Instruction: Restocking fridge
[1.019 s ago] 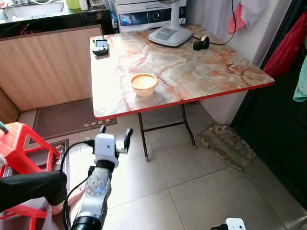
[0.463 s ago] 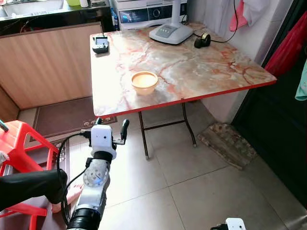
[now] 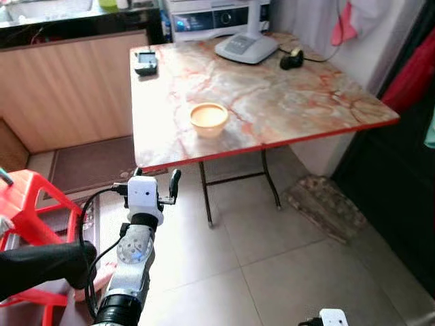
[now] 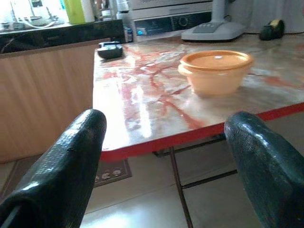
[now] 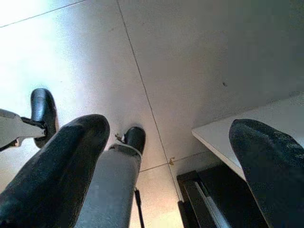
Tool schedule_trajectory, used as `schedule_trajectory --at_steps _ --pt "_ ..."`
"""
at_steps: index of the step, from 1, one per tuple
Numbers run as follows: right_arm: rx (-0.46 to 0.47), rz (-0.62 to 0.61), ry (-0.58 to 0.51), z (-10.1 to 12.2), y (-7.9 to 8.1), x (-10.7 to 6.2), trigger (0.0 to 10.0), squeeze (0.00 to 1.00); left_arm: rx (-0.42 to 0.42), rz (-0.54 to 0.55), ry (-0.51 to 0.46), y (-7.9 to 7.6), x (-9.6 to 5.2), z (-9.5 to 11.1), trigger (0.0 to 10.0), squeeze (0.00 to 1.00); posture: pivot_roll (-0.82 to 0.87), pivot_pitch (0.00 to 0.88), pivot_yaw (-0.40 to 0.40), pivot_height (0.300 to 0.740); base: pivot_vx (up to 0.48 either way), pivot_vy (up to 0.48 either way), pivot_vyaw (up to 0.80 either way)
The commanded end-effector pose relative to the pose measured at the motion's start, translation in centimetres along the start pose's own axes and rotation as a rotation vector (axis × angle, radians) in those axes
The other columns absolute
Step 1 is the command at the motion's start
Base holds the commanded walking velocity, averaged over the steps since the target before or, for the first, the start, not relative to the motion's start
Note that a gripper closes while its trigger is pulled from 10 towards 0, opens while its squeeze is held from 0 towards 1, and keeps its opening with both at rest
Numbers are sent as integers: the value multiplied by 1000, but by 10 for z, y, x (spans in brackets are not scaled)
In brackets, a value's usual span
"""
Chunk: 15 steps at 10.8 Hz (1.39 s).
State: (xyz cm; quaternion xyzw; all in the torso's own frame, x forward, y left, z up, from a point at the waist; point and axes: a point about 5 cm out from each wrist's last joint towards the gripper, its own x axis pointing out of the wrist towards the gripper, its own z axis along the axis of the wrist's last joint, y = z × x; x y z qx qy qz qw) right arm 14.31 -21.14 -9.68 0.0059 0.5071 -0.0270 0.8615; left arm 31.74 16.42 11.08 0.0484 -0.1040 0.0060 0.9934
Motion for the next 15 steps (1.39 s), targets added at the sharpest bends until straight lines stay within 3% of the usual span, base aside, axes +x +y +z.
schedule_trajectory --at_steps 1,15 --pt "-24 2 16 -3 -1 0 10000 0 -2 8 -11 0 2 6 10000 0 55 50 4 740 270 0 0" --pt "-18 22 22 -2 1 0 10000 0 -1 13 -24 -3 7 12 10000 0 59 31 2 740 274 0 0"
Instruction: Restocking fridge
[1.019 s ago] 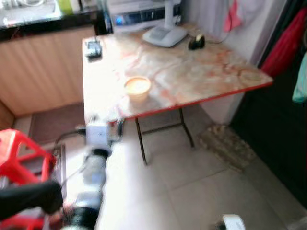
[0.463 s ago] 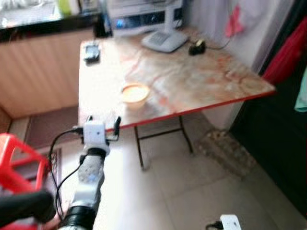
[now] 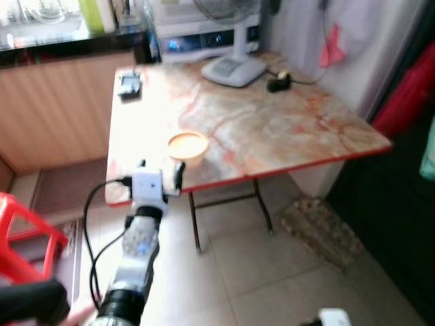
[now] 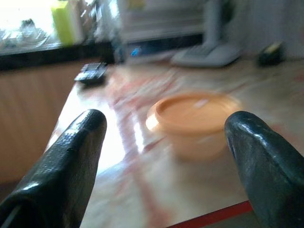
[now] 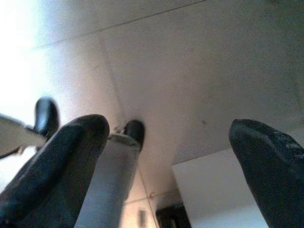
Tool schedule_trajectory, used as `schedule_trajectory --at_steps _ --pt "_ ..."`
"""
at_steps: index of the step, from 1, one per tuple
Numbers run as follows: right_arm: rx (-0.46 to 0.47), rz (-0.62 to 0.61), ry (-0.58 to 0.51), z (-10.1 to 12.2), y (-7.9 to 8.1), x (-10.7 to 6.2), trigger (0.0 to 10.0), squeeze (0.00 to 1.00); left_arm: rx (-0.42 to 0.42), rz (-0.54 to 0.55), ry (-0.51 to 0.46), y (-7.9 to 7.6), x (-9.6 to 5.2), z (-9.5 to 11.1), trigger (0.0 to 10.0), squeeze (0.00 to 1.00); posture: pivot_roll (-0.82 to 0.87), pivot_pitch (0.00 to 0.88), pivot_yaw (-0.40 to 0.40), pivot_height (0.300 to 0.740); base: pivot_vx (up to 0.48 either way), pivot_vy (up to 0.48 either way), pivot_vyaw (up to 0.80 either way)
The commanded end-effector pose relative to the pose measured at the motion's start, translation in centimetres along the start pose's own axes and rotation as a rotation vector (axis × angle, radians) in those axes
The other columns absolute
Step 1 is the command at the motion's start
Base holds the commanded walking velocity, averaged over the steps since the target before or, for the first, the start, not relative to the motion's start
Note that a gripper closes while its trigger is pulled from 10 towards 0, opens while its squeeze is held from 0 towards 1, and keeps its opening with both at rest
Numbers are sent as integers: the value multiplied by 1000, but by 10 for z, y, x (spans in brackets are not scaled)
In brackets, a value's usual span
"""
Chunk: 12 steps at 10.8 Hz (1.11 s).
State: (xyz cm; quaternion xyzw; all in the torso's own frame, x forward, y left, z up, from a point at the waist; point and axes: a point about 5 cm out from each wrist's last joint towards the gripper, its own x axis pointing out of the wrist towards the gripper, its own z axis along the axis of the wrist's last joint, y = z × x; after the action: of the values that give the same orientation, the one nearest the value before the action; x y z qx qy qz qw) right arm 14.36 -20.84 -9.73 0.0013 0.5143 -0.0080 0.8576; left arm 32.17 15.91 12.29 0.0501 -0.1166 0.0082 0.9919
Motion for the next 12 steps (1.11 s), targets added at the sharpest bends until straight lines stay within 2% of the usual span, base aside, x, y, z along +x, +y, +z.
schedule_trajectory --at_steps 1,3,5,7,12 --pt "-22 6 21 -3 -2 -1 10000 0 -4 9 4 1 1 0 10000 0 58 29 1 740 274 0 0" --pt "-16 7 17 -3 -2 -1 10000 0 -6 13 7 1 1 0 10000 0 58 29 1 740 274 0 228" --pt "-10 8 15 -3 -2 -1 10000 0 -7 8 8 0 1 0 10000 0 56 31 0 740 276 0 800" --pt "22 3 13 -3 -2 -1 10000 0 -10 7 8 -1 1 0 10000 0 55 31 0 740 276 0 0" --pt "12 12 13 -2 -2 -1 10000 0 -14 5 1 -2 3 2 10000 0 56 31 -4 740 276 0 0"
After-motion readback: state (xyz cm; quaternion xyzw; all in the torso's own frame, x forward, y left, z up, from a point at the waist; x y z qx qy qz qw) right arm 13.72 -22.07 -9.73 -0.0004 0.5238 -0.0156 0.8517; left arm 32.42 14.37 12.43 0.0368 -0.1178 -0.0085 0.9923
